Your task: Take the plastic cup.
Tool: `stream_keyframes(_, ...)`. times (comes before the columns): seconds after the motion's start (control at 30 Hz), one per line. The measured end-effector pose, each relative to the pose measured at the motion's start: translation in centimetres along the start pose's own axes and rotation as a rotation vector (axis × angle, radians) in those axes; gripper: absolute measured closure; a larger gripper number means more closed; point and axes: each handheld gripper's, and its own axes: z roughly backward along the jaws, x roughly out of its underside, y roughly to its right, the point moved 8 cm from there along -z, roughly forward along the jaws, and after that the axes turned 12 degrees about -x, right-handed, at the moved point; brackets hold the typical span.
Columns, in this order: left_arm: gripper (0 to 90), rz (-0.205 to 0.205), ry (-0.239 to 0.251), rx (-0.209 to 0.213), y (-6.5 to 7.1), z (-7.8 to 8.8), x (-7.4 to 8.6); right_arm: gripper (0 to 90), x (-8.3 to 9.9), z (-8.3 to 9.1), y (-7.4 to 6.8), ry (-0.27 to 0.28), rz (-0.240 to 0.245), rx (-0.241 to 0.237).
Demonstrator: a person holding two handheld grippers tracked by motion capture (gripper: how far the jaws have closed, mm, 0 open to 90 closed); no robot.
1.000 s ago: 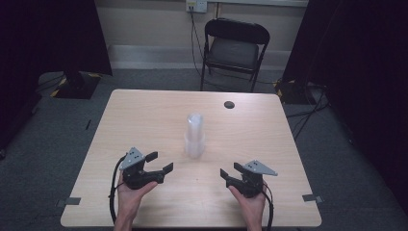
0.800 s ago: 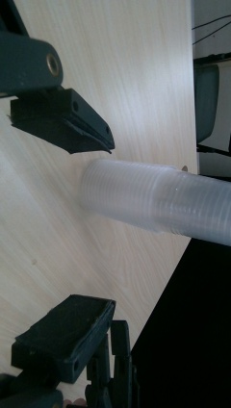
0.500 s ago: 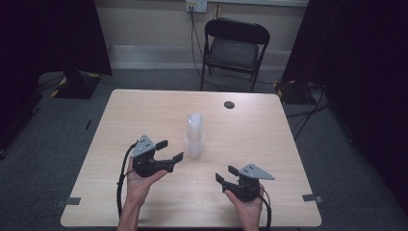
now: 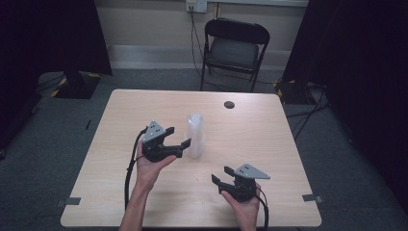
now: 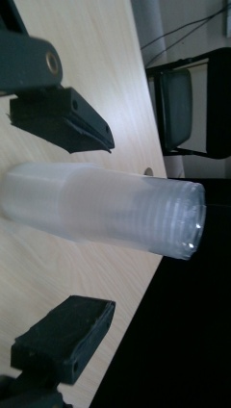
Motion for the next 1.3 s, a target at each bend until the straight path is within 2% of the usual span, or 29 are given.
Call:
stream_keyframes(0.07,21.3,0.007,-0.004,0.002,-0.1,-0.4,-0.2,38.5,0.0,0.0,0.0,-0.001,0.003,0.003)
stream_keyframes(0.2,21.4,-0.011,-0.002,-0.005,-0.5,-1.1,-0.9,38.4,0.0,0.1,0.0,0.0,-0.003,-0.002)
stream_keyframes(0.37,21.0,-0.014,-0.013,0.001,-0.5,-2.4,-1.6,38.5,-0.1,0.4,0.0,0.004,-0.004,-0.004)
stream_keyframes(0.43,19.1,0.0,-0.02,0.012,-0.4,-2.9,-1.7,38.4,0.0,0.4,0.1,0.004,-0.008,-0.008)
stream_keyframes(0.57,19.7,0.004,-0.023,-0.001,-0.3,-3.7,-1.9,38.4,0.0,0.4,0.0,0.002,-0.007,-0.014)
stream_keyframes(0.67,17.2,-0.013,-0.039,0.008,0.0,-4.4,-1.9,38.5,0.0,0.3,-0.1,0.006,-0.009,-0.015)
stream_keyframes(0.7,17.7,-0.019,-0.06,0.009,0.1,-4.7,-1.8,38.5,0.0,0.3,0.0,0.003,-0.011,-0.012)
stream_keyframes(0.8,17.6,-0.029,-0.06,0.018,0.4,-5.1,-2.0,38.5,0.2,0.1,-0.1,-0.009,-0.01,-0.013)
stream_keyframes(1.03,19.7,-0.065,-0.072,-0.01,0.5,-6.5,-1.5,38.9,0.3,0.1,-0.1,-0.005,-0.02,-0.04)
stream_keyframes(1.1,18.9,-0.067,-0.078,0.003,0.8,-6.7,-1.3,38.9,0.4,0.1,0.0,-0.01,-0.019,-0.035)
stream_keyframes(1.17,17.6,-0.087,-0.082,-0.003,1.0,-6.9,-1.2,38.9,0.5,0.1,0.1,-0.01,-0.016,-0.027)
stream_keyframes(1.3,19.7,-0.093,-0.095,-0.011,0.9,-7.4,-0.7,38.9,0.5,0.2,0.2,-0.01,-0.016,-0.026)
